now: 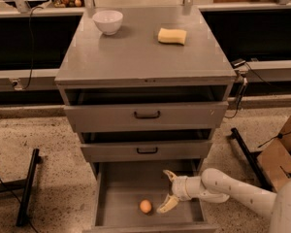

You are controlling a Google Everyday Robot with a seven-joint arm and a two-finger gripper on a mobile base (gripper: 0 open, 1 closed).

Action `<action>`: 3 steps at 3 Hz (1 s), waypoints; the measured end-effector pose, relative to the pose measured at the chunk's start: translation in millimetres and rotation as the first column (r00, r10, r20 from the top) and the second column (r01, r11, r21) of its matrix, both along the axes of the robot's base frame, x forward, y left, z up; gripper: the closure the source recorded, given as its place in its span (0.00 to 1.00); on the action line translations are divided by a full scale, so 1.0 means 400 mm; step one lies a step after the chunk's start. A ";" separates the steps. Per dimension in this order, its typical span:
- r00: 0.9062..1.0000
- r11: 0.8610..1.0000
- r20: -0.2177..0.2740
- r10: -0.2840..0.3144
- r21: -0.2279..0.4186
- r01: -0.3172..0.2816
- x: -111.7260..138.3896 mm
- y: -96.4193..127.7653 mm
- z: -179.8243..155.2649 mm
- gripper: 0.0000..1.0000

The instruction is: Pick orange from bottom drawer and place on counter

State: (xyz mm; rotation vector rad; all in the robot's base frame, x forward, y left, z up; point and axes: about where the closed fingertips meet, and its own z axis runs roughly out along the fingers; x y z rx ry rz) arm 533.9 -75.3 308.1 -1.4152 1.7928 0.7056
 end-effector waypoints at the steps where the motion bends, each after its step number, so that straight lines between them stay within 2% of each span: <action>1: 1.000 1.000 0.002 -0.005 -0.003 0.005 0.032 -0.007 -0.098 0.00; 3: 1.000 1.000 0.011 0.001 0.004 -0.001 0.073 0.049 -0.261 0.00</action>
Offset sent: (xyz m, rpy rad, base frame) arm 0.0347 0.0094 -0.1114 0.0145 -0.0220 -0.0146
